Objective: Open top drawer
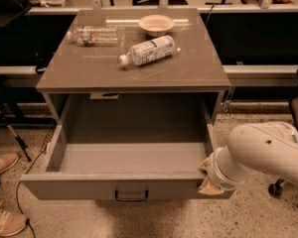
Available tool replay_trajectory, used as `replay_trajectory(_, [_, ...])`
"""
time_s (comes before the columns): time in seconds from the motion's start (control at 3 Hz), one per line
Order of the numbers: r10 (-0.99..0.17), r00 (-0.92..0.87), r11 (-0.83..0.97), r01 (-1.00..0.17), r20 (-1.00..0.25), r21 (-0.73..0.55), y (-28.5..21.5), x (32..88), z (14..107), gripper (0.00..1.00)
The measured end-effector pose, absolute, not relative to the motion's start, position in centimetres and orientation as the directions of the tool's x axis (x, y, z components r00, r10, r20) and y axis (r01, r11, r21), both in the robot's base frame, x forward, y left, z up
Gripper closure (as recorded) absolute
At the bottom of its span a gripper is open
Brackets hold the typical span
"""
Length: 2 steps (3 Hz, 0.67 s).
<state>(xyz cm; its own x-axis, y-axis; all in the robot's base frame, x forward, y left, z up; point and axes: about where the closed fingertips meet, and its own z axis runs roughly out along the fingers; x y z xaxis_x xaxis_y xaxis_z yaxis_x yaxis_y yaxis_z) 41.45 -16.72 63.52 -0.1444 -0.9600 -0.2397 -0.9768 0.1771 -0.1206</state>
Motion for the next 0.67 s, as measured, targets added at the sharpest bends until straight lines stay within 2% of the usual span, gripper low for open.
replay_trajectory(0.67, [-0.960,-0.144,0.177,-0.977,-0.240,-0.121,-16.72,41.44,63.54,0.37])
